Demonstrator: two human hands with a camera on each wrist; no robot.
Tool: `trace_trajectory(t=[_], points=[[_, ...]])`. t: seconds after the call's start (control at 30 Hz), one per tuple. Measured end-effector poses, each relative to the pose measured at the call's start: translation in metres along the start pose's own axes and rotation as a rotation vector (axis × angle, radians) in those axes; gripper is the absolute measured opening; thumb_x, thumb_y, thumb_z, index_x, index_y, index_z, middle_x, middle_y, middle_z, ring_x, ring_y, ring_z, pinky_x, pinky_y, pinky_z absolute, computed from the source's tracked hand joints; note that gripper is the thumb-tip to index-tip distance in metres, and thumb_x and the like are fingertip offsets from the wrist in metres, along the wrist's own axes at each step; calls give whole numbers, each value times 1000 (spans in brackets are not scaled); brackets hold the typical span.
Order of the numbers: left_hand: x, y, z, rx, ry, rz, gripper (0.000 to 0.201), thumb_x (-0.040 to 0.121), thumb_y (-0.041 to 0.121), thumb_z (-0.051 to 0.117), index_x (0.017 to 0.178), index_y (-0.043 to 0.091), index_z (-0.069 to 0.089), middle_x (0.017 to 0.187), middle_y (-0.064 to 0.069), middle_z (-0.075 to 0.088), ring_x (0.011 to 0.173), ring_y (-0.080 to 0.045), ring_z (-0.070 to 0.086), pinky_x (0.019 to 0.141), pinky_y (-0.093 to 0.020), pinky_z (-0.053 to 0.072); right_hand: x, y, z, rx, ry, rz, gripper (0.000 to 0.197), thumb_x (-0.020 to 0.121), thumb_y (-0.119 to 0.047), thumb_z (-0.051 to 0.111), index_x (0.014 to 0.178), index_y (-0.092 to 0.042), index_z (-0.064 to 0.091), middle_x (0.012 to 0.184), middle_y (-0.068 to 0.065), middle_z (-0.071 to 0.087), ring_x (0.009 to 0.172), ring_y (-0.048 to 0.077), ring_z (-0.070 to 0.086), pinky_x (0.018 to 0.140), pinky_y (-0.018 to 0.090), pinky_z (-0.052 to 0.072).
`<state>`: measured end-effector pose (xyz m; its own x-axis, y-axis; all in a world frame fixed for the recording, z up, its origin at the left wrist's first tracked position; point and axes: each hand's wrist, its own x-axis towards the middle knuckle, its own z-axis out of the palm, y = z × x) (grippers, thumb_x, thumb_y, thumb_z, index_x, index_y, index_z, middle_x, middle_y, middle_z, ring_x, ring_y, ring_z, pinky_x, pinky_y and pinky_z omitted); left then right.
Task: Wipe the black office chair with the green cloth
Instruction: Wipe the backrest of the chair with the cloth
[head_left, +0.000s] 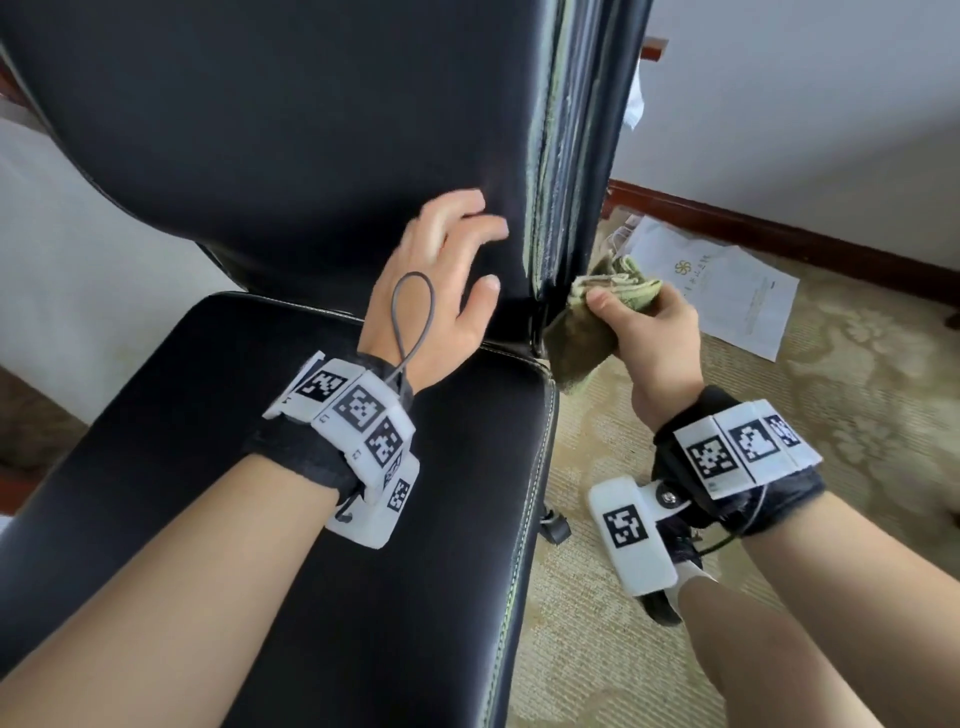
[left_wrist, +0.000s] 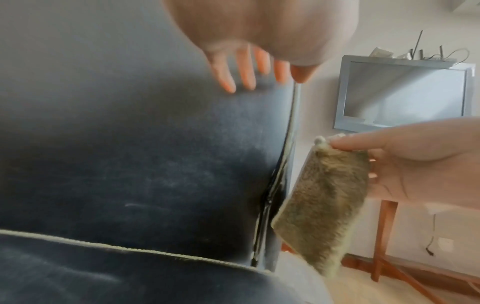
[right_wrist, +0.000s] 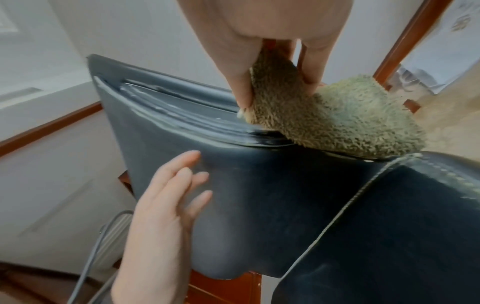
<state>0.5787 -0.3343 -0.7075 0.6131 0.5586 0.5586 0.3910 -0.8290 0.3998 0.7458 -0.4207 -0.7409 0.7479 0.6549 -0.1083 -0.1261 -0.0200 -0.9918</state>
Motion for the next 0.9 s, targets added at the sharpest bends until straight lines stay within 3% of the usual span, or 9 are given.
trace_trajectory(t=[0.07,0.2,0.27,0.4,0.5,0.63,0.73,0.8,0.9], points=[[-1,13,-7,-136,-150,-75,32,85,34,47,104,15,64,108,4,57,99,-12,55,90,-34,46,-10,-17,3,19,16,-15,27,76,-15,76,90,-19,53,100,6,65,95,21,64,89,41,53],[6,40,-19,-288,-425,-379,30,88,36,59,115,21,57,110,12,58,99,-7,56,88,-24,45,-31,-48,12,88,-28,4,33,76,-16,76,91,-22,47,109,11,62,101,25,63,91,46,52],[12,48,-29,-380,-406,-420,29,87,32,64,113,20,57,108,10,61,96,-6,58,81,-15,44,-42,-63,16,130,-65,-2,35,78,-12,74,93,-23,44,111,12,60,102,27,63,90,47,52],[21,59,-43,-449,-311,-438,12,83,21,68,92,20,61,90,7,67,81,-4,63,76,-17,48,-57,-85,24,218,-218,-32,28,85,-7,66,99,-18,45,107,9,60,100,24,62,89,40,53],[26,59,-60,-515,-191,-483,20,87,14,63,107,19,61,94,10,67,79,5,61,73,-14,47,-58,-103,24,195,-336,-21,17,93,-27,56,105,-16,52,104,4,57,94,17,60,82,33,53],[32,55,-94,-565,-142,-537,20,91,11,59,108,20,55,102,6,66,93,-7,64,84,-27,52,-14,-128,21,-49,-120,-149,26,87,-25,57,111,-17,51,106,4,56,96,22,57,92,46,50],[35,57,-118,-569,-128,-545,17,91,11,58,106,18,55,99,6,66,92,-9,65,84,-30,53,15,-139,23,-131,-117,-143,47,88,-12,56,133,-8,41,117,1,48,106,21,54,96,38,48],[37,56,-129,-567,-111,-549,19,91,11,58,109,17,56,100,6,67,92,-7,65,83,-28,53,29,-142,24,-94,-185,-111,47,92,-7,50,137,-8,39,117,3,49,99,19,56,79,27,53],[38,56,-141,-551,-92,-547,22,92,11,57,113,15,56,98,9,66,87,0,63,76,-19,53,36,-145,32,-32,-252,-80,34,92,-6,44,123,-11,53,98,0,59,77,10,54,54,17,41]])
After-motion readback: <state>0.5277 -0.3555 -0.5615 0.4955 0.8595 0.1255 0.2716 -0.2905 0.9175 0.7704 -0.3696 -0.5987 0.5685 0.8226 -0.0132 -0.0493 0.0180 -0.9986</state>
